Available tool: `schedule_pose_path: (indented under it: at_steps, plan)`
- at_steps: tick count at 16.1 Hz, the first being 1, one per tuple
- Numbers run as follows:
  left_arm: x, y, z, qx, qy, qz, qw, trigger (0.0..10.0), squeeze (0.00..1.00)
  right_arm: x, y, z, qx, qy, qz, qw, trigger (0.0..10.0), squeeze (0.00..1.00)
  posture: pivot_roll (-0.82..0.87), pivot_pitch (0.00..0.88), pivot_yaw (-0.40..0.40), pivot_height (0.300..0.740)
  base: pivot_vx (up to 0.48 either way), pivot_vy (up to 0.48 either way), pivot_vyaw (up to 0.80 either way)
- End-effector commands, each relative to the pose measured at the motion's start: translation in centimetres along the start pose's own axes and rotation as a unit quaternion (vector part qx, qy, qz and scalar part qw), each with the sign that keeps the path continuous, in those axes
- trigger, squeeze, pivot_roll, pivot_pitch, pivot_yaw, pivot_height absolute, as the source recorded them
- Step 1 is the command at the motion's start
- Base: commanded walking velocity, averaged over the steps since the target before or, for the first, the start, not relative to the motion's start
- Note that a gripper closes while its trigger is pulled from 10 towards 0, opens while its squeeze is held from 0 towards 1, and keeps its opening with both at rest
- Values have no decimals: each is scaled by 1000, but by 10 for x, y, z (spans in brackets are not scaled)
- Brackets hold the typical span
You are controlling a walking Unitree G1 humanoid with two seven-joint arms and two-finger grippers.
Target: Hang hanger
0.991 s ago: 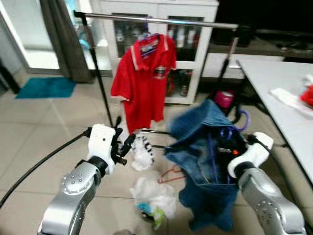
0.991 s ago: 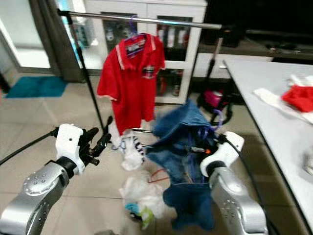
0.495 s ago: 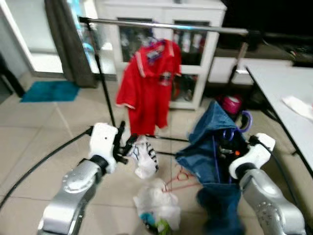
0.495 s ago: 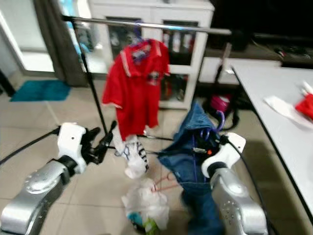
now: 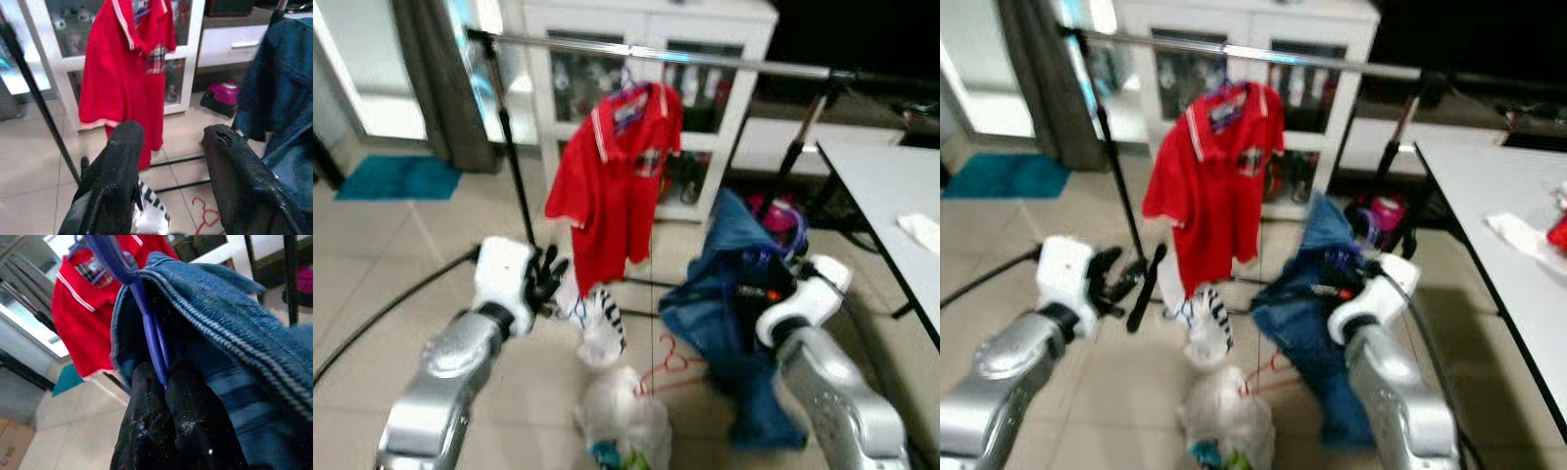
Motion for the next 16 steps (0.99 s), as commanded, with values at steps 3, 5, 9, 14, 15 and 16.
schedule_pose_path:
  at_steps: [3, 5, 9, 14, 15, 16]
  plan:
    - [4, 7, 4, -13, 10, 3, 1000, 10000, 0, 10, 10, 0, -14, 18, -4, 1000, 10000, 0, 3, 0, -34, 740, 393, 0, 0]
    - [4, 7, 3, -13, 10, 4, 1000, 10000, 0, 10, 10, 0, -15, 17, -6, 1000, 10000, 0, 3, 0, -34, 740, 390, 0, 0]
    - [0, 11, 3, -25, 2, 14, 1000, 10000, 0, 8, 13, -1, -21, 16, -6, 1000, 10000, 0, 4, 0, -32, 740, 391, 0, 0]
    - [-1, 15, 4, -39, -3, 24, 999, 10000, 0, 8, 15, 0, -25, 16, -6, 1000, 10000, 0, 8, 0, -38, 740, 385, 0, 0]
    - [-1, 16, 4, -41, -4, 25, 999, 10000, 0, 8, 16, 0, -27, 16, -7, 999, 10000, 0, 9, 0, -39, 740, 382, 0, 0]
    - [-2, 17, 4, -42, -4, 25, 999, 10000, 0, 8, 17, 0, -28, 16, -7, 999, 10000, 0, 10, 0, -40, 740, 382, 0, 0]
Point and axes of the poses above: a point about 5 cm out from each wrist's last joint towards the gripper, its own z axis pointing out of the wrist towards the gripper, its own x axis along the axis of the wrist's last joint, y = z × x, the point moved 3 cm from there along z, pointing out of the wrist towards the gripper, and after that the axes turned 2 degrees about -z, right-handed, at the moved point
